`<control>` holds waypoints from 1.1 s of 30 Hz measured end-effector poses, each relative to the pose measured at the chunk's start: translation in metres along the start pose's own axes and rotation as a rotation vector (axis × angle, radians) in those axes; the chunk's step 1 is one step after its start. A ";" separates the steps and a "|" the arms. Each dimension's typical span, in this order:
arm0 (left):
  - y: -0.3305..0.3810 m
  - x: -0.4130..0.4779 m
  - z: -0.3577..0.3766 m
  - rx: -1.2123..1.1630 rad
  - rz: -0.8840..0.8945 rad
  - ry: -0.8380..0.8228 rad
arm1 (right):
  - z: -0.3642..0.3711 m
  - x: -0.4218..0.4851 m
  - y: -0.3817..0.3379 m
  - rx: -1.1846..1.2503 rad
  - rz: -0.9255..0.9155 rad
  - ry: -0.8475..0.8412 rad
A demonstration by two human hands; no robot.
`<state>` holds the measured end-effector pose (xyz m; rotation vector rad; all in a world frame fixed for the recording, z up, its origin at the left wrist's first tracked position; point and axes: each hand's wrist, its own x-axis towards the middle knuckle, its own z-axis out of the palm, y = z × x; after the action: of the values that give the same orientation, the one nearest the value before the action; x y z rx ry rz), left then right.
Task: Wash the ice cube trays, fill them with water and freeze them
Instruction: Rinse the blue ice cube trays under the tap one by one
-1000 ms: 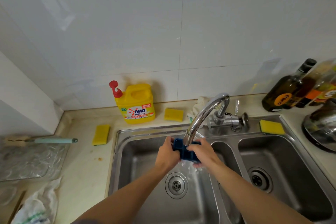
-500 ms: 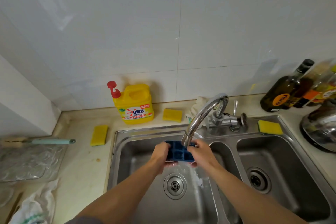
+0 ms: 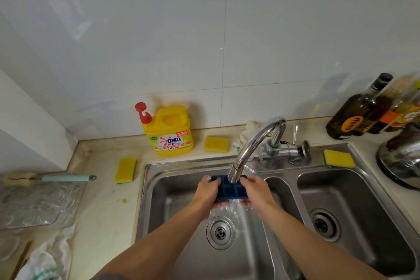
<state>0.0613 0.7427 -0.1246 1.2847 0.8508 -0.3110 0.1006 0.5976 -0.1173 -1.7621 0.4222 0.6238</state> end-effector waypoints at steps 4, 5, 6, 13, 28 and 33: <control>-0.003 0.000 -0.001 -0.071 -0.047 -0.086 | -0.005 -0.002 0.001 0.037 0.004 0.020; -0.004 0.001 -0.003 -0.105 -0.061 -0.080 | -0.004 -0.003 0.000 0.018 -0.023 0.003; -0.004 0.002 -0.005 -0.142 -0.075 -0.073 | -0.003 -0.005 -0.001 0.006 -0.047 -0.013; -0.003 -0.003 0.000 -0.126 -0.111 -0.294 | -0.018 0.002 0.002 0.098 0.055 0.084; -0.006 0.012 0.003 -0.286 -0.145 -0.246 | -0.014 -0.020 -0.019 -0.047 -0.199 0.052; -0.004 0.008 0.005 -0.313 -0.120 -0.321 | -0.016 -0.024 -0.025 -0.045 -0.232 0.121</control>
<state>0.0655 0.7389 -0.1329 0.8661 0.6713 -0.4475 0.0986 0.5880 -0.0802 -1.8654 0.2827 0.3660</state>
